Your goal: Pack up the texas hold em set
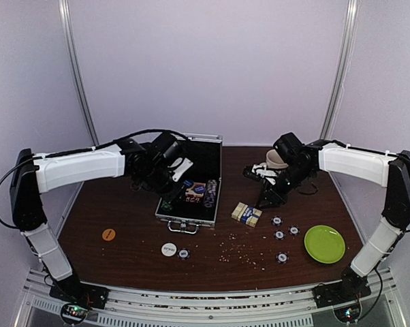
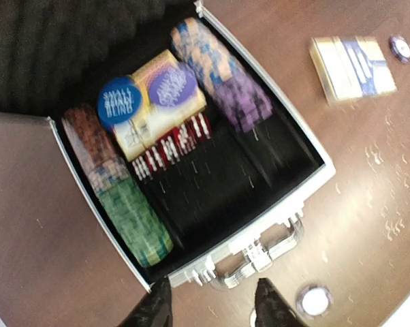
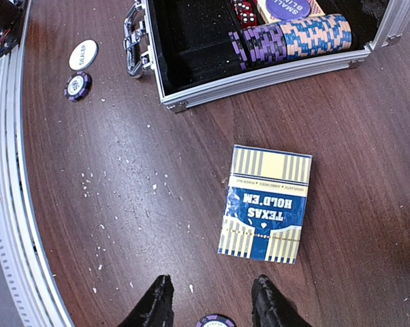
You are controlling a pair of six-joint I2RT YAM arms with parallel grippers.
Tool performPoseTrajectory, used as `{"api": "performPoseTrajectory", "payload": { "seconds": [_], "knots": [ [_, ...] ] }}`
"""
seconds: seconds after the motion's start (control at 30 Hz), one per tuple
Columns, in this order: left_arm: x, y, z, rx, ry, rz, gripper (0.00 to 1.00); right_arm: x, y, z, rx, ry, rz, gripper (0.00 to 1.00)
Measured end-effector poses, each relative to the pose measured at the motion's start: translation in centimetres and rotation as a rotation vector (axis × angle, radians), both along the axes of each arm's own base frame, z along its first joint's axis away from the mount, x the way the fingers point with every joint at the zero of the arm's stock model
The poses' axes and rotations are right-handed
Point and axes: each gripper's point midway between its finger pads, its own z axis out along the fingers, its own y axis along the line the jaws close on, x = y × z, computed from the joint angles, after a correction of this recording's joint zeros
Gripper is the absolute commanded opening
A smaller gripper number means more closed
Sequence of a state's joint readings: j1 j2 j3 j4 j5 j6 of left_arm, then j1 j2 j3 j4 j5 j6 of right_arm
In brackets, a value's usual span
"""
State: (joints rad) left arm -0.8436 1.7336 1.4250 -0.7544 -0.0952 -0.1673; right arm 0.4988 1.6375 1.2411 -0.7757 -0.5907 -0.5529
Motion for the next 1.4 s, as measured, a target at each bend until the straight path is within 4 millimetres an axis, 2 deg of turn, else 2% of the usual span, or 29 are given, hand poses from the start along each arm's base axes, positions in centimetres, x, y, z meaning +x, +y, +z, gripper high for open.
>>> {"api": "performPoseTrajectory", "payload": {
  "seconds": [0.03, 0.1, 0.27, 0.4, 0.83, 1.2, 1.4],
  "knots": [
    [-0.9, 0.4, -0.2, 0.005, 0.016, -0.016, 0.68, 0.0, 0.0, 0.0, -0.001, 0.001, 0.001, 0.41],
    [-3.1, 1.2, -1.5, 0.030, 0.063, -0.046, 0.68, 0.0, 0.0, -0.1, -0.002, 0.003, 0.002, 0.41],
    [-9.0, 3.5, -7.0, 0.189, 0.203, -0.136, 0.68, -0.3, 0.3, -0.4, -0.007, 0.011, 0.013, 0.41],
    [-11.0, 4.7, -9.0, 0.244, 0.274, -0.156, 0.73, -0.6, 0.7, -0.7, -0.016, 0.023, 0.028, 0.42],
    [-10.9, 4.4, -13.0, 0.315, 0.340, -0.156, 0.68, -0.8, 0.7, -0.9, -0.029, 0.017, 0.049, 0.43],
    [-10.3, 3.6, -13.0, 0.307, 0.334, -0.164, 0.53, -0.9, 0.7, -1.0, -0.033, 0.019, 0.049, 0.42],
    [-10.3, 3.4, -13.0, 0.302, 0.335, -0.167, 0.38, -0.9, 0.7, -1.1, -0.037, 0.026, 0.050, 0.42]
  ]
}}
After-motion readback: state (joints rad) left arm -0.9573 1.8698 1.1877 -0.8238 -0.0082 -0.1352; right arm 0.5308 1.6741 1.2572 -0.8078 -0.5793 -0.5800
